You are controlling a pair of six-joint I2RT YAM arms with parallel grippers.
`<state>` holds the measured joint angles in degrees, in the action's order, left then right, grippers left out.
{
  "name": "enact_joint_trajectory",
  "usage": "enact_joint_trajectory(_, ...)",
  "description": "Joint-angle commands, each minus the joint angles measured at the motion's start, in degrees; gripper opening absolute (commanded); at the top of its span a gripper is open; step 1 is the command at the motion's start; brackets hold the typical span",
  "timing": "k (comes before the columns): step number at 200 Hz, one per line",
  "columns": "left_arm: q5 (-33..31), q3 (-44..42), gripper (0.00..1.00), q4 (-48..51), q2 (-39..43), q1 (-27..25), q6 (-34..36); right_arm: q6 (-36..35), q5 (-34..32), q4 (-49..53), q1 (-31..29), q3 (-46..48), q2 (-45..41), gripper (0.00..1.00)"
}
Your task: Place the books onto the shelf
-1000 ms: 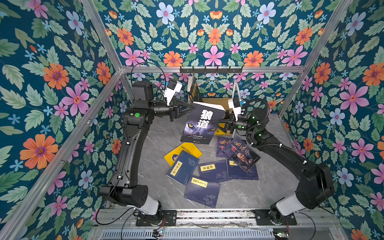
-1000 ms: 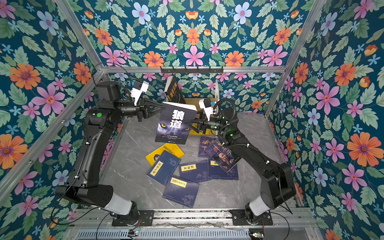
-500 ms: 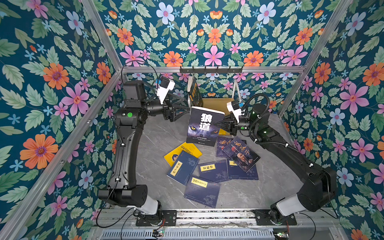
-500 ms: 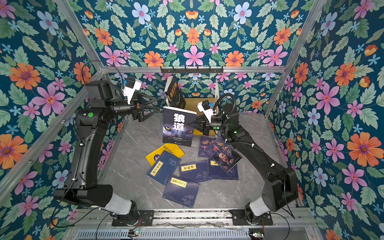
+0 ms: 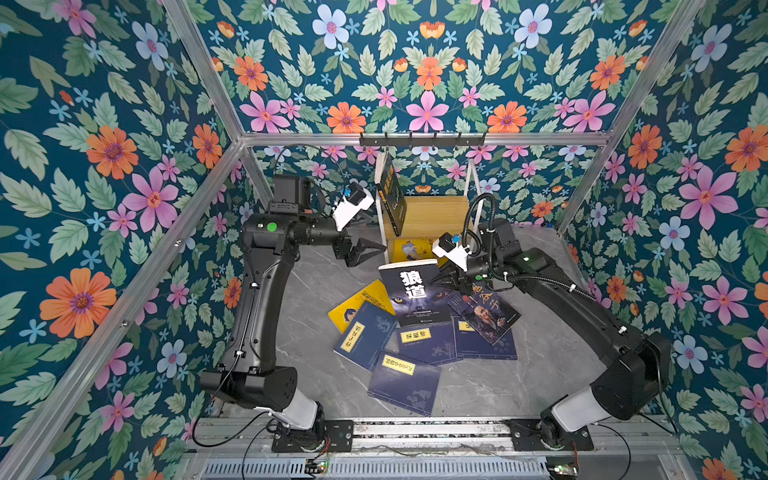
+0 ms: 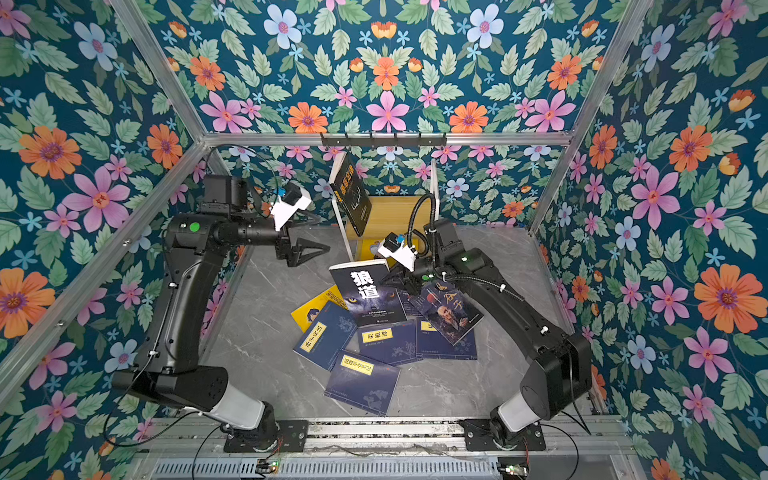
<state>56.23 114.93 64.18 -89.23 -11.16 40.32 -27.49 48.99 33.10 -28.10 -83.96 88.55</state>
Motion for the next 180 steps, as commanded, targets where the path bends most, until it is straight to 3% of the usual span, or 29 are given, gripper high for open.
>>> enact_joint_trajectory(1,-4.5,-1.7,1.0,4.5,-0.2,-2.6,7.1,-5.2,-2.1,4.2,-0.7,-1.3,0.8,0.0)
enact_joint_trajectory(53,-6.0,-9.0,1.0,4.2,-0.6,-8.8,8.4,-6.2,-3.7,6.1,-3.1,-5.0,2.2,0.0)
enact_joint_trajectory(101,-8.8,-11.3,0.97,2.9,-1.5,-11.1,7.5,-5.9,-4.3,6.0,-4.5,-8.4,2.3,0.0)
enact_joint_trajectory(137,-6.0,-13.0,0.69,2.0,-1.4,-11.3,6.0,-5.4,-5.3,5.0,-4.6,-9.5,2.6,0.0)
enact_joint_trajectory(174,-5.6,-13.7,0.05,1.3,-0.6,-11.3,5.4,-4.8,-6.1,3.7,-4.7,-9.4,2.8,0.0)
enact_joint_trajectory(180,-5.6,-13.7,0.0,1.2,-0.4,-11.4,5.3,-4.7,-6.4,3.3,-4.7,-9.2,2.8,0.0)
